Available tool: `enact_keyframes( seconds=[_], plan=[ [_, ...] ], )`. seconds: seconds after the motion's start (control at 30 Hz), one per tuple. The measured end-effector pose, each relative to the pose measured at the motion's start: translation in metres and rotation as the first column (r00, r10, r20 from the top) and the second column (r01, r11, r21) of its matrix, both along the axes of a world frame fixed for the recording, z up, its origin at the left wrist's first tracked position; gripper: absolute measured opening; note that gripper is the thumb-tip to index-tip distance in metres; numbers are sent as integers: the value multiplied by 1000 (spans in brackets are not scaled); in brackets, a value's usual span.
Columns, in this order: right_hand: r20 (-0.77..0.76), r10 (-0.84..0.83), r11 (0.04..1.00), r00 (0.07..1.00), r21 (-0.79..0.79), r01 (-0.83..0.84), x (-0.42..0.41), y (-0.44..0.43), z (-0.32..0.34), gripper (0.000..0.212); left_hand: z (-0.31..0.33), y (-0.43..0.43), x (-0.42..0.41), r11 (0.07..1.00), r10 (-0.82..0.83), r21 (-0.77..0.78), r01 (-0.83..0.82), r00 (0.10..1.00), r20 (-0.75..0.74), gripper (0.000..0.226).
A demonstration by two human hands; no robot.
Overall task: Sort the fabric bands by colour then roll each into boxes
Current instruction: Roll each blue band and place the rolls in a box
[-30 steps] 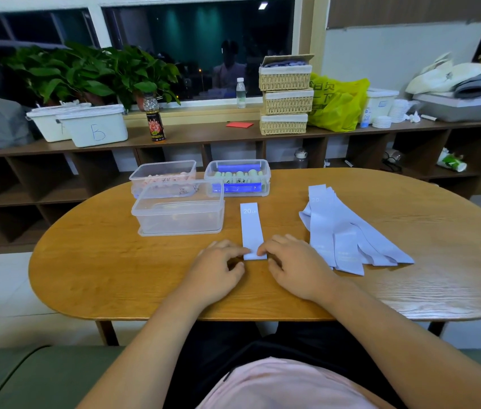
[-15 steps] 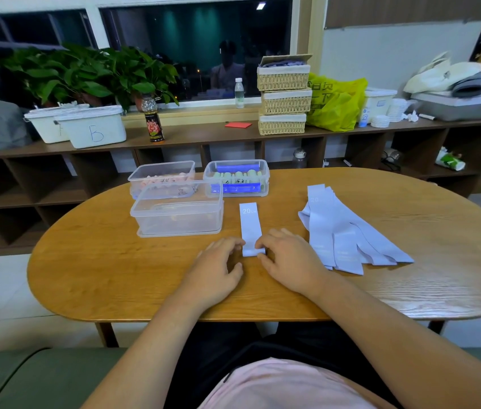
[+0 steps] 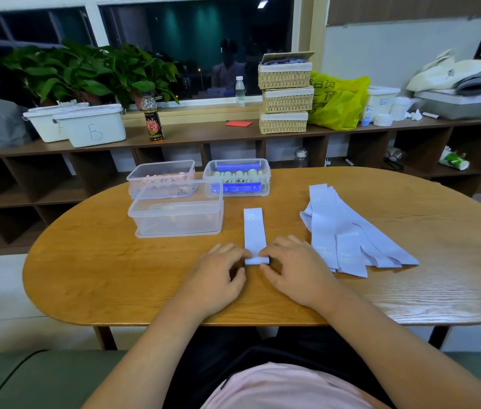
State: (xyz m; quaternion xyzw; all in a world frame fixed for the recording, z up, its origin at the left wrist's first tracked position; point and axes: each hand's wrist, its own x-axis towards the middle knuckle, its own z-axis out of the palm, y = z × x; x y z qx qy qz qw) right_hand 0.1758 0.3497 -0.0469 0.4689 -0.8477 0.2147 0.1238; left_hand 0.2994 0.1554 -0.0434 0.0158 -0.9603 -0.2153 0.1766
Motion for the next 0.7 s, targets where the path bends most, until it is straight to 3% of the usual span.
enact_keyframes(
  seconds=[0.1, 0.27, 0.43, 0.7],
  plan=[
    [1, -28, 1000, 1000, -10, 28, -1, 0, -1, 40, 0, -2, -5, 1000, 20, -14, -20, 1000, 18, 39],
    [31, 23, 999, 999, -31, -22, -5, -1, -3, 29, 4, -7, -18, 998, 17, -56, -15, 999, 33, 43],
    [74, 7, 1000, 997, 1, -7, -15, -6, -3, 37, 5, -8, -26, 998, 55, -25, -54, 998, 38, 55],
    [-22, -33, 999, 999, 17, 34, -18, -17, 3, 22, 1, -9, -18, 992, 90, 93, -88, 996, -16, 41]
  ],
)
